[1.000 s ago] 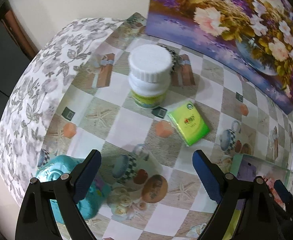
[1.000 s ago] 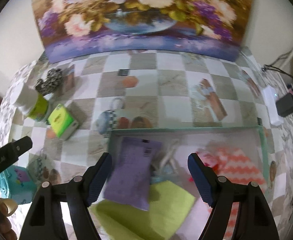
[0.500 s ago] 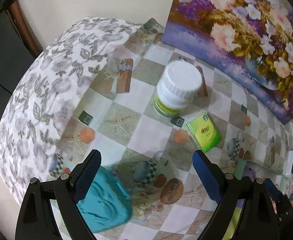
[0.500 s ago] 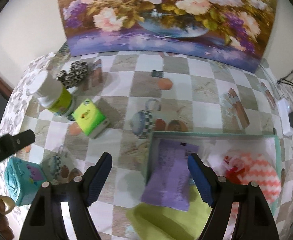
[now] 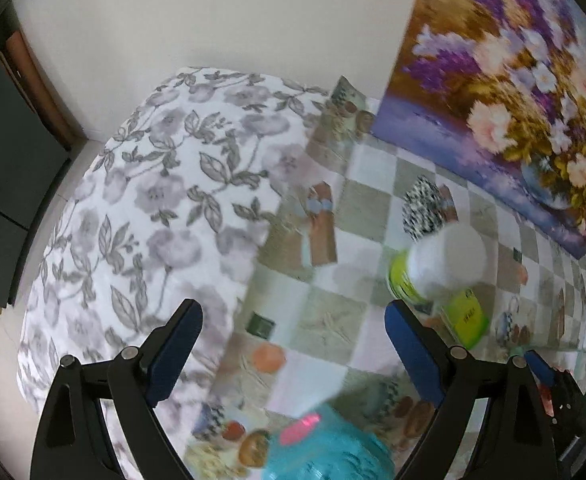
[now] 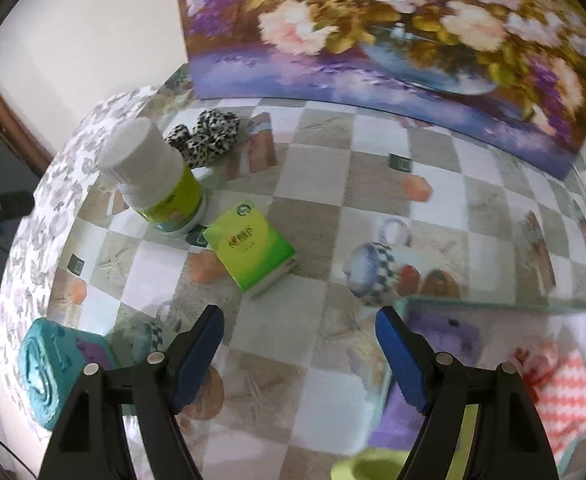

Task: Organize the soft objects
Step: 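Grasp the green tissue pack with the right tool while the left tool approaches the scrunchie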

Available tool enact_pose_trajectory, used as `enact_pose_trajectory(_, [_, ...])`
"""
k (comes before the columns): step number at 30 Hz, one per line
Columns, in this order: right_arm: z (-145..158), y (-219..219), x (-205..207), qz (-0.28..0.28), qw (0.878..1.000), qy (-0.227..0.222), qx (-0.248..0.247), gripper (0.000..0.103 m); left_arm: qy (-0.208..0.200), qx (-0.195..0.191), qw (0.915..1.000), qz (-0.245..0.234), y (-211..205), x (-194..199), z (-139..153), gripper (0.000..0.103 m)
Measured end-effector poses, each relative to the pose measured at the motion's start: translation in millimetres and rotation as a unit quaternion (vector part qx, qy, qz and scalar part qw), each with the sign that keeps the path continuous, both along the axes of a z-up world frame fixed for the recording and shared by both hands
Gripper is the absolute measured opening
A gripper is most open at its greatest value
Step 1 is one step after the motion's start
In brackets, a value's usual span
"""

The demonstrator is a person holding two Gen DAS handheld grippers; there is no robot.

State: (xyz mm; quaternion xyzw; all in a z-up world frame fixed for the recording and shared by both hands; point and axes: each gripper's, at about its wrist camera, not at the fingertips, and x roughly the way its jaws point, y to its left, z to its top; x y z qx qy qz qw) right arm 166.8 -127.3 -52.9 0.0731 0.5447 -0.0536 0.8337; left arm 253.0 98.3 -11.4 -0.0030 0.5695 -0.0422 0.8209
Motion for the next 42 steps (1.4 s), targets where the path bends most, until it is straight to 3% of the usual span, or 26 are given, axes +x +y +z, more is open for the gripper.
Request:
enact_pose_trajectory(11, [-29.9,20.5,50.2,0.048,0.998,0.022,-0.034,0.081,0.023,-0.029,0.9993,0.006,14.3,40.5,-31.4,0.093])
enact_pose_trajectory(18, [-42.7,24.8,62.1,0.062,0.997,0.028,-0.026,0.08,0.041,-0.043,0.9982,0.003,8.0,51.7,-42.9,0.087])
enact_pose_trajectory(22, [-48.2,28.4,63.4,0.073,0.997,0.032,-0.025,0.066,0.044,-0.053,0.9976,0.003,3.0,55.8,-44.1,0.087])
enact_pose_trajectory(25, [-49.0,24.2,61.1,0.073,0.997,0.029,-0.016,0.063,0.046,-0.058,0.9973,-0.001,-2.8,56.8,-44.3,0.073])
enact_pose_trajectory(29, [-48.4,15.3,53.4,0.07,0.997,0.029,-0.008,0.061,0.055,-0.062,0.9966,0.001,-7.1,54.7,-45.1,0.069])
enact_pose_trajectory(35, [-39.1,5.1,45.2,0.065,0.998,0.026,-0.006,0.06,0.057,-0.063,0.9963,0.004,-13.8,54.4,-35.5,0.045])
enact_pose_trajectory(42, [-10.8,-18.1,35.4,0.062,0.998,-0.005,-0.004,0.058,0.044,-0.071,0.9965,-0.001,-35.6,55.3,-13.0,0.043])
